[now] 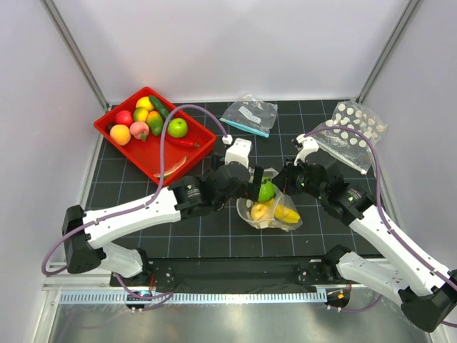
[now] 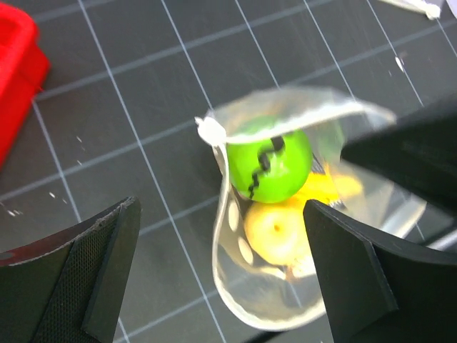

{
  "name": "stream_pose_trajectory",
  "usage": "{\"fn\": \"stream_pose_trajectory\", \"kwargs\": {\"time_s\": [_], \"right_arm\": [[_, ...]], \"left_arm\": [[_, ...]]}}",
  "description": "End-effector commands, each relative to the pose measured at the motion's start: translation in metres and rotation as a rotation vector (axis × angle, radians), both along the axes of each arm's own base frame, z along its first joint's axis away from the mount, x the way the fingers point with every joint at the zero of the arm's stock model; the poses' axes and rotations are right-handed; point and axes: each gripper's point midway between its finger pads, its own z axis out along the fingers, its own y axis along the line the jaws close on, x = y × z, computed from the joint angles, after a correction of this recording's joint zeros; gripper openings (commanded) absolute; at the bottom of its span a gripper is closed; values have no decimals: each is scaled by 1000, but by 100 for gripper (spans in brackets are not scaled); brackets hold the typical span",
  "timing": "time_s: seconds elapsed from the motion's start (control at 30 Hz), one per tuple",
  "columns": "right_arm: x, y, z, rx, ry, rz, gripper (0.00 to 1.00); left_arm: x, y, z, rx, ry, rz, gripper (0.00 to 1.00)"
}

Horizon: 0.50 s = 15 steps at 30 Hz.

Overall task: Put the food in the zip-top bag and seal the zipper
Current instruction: Place the fake fruit in the zipper food storage bag.

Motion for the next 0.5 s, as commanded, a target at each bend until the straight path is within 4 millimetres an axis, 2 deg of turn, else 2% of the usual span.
{"fn": "stream_pose_trajectory", "kwargs": {"time_s": [0.0,0.13,0.17,0.27,0.33,0.37,0.47], "right_arm": [[3,0,27,37,-62,-6,3],[2,0,28,38,-63,-4,3],[2,0,28,39,-64,-4,3],[1,-1,29,36,-66,-3,3],[1,-1,29,35,-67,-2,3],[1,-1,28,34,-66,-2,3],[2,-1,27,34,-62,-3,3]], "left_arm": [[23,6,17,74,-79,56,98],[38,-1,11,100,-64,47,90],[41,-4,5,117,-56,40,81],[51,-5,3,131,-37,23,63],[57,-8,-1,140,-18,10,61],[56,-8,-5,165,-5,-8,56],[59,-9,-4,198,7,-30,50]]}}
